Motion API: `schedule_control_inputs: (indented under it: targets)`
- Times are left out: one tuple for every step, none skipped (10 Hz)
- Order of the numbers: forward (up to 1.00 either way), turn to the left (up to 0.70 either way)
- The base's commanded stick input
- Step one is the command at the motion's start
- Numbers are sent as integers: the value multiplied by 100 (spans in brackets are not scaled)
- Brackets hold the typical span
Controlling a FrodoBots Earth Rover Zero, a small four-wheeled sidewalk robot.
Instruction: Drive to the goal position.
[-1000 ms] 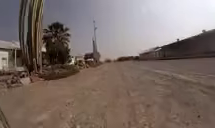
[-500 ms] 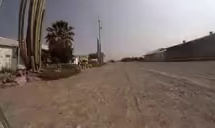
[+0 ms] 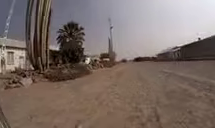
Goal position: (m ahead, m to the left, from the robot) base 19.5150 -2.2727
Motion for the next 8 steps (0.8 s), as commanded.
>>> schedule_control_inputs:
  targets:
    - [100, 27]
    - [100, 27]
    - [100, 0]
    - [100, 0]
    - [100, 0]
    - [100, 0]
    - [100, 0]
    - [100, 0]
